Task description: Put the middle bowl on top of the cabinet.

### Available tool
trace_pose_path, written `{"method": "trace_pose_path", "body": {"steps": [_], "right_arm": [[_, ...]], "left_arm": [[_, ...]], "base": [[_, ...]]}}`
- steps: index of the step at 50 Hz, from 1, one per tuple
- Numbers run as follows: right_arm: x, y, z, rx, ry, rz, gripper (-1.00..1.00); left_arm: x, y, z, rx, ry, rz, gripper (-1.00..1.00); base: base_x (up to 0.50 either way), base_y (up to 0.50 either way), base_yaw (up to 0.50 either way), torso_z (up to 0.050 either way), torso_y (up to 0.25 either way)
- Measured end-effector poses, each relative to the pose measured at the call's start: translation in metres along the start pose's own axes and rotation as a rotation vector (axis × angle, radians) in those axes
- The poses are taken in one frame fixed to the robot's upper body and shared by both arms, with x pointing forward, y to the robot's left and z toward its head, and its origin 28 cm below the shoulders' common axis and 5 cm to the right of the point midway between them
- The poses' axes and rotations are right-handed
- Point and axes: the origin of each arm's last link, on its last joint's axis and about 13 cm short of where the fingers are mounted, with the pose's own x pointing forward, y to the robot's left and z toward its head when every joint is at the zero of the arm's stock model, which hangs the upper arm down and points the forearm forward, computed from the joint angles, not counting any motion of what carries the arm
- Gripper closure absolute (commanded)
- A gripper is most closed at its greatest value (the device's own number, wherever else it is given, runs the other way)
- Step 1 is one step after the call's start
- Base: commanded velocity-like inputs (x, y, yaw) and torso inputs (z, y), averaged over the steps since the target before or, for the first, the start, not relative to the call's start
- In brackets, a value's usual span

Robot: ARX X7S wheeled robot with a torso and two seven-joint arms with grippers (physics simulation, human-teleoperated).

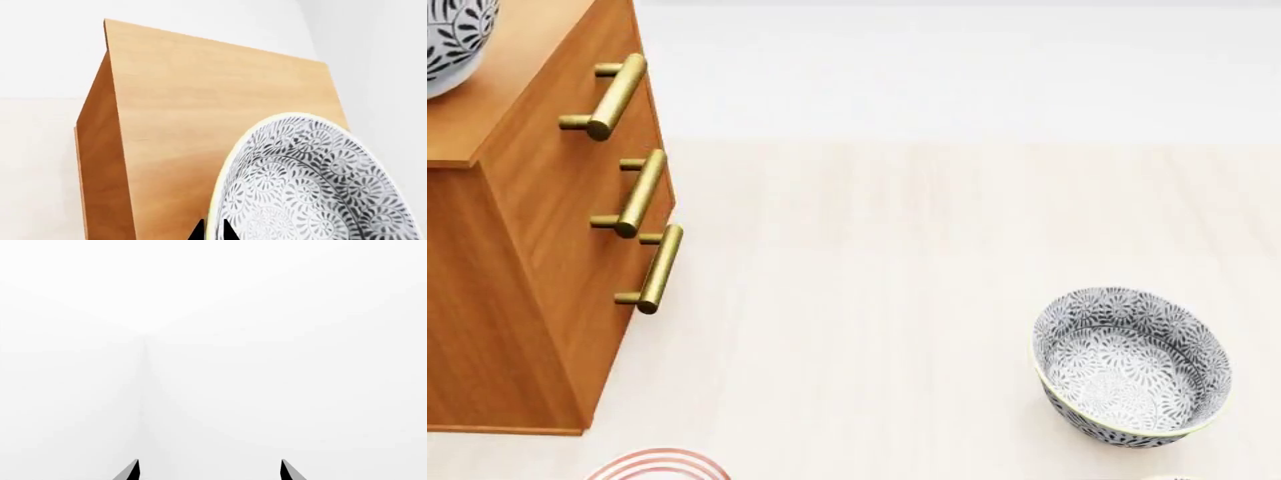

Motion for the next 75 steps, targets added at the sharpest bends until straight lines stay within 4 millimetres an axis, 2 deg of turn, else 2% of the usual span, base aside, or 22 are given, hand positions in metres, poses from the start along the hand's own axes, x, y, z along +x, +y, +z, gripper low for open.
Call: {"method": "trace_pose_path", "body": {"steps": [20, 21, 30, 39, 56, 63, 75], "right_arm": [[0.0, 0.001, 0.001, -0.002, -0.003, 0.0, -1.0], [0.0, 0.0, 0.001, -0.002, -0.003, 0.0, -1.0], [0.001, 0.0, 0.001, -0.002, -0.005, -0.001, -1.0], [0.001, 0.0, 0.001, -0.001, -0.006, 0.001, -1.0], [0.0, 0.0, 0.0, -0.001, -0.004, 0.005, -1.0], [0.0, 0.0, 0.0, 0.0, -0.006, 0.004, -1.0], [0.001, -0.001, 0.001, 0.0, -0.008, 0.002, -1.0]], "left_arm": [[0.014, 0.0, -0.003, 0.002, -0.028, -0.001, 1.0], [0.014, 0.001, -0.003, 0.006, -0.03, -0.002, -1.0], [0.017, 0.002, -0.007, 0.029, -0.023, -0.025, -1.0], [0.01, 0.002, -0.005, 0.053, -0.049, -0.059, -1.0], [-0.025, 0.009, 0.004, 0.096, -0.153, -0.14, -1.0], [-0.045, 0.019, 0.007, 0.117, -0.209, -0.197, -1.0], [-0.072, 0.054, 0.002, 0.175, -0.33, -0.347, -1.0]], "base": [[0.0, 0.0, 0.0, 0.0, 0.0], [0.0, 0.0, 0.0, 0.0, 0.0], [0.0, 0.0, 0.0, 0.0, 0.0], [0.0, 0.0, 0.0, 0.0, 0.0], [0.0, 0.0, 0.0, 0.0, 0.0], [0.0, 0.0, 0.0, 0.0, 0.0], [0.0, 0.0, 0.0, 0.0, 0.0]]}}
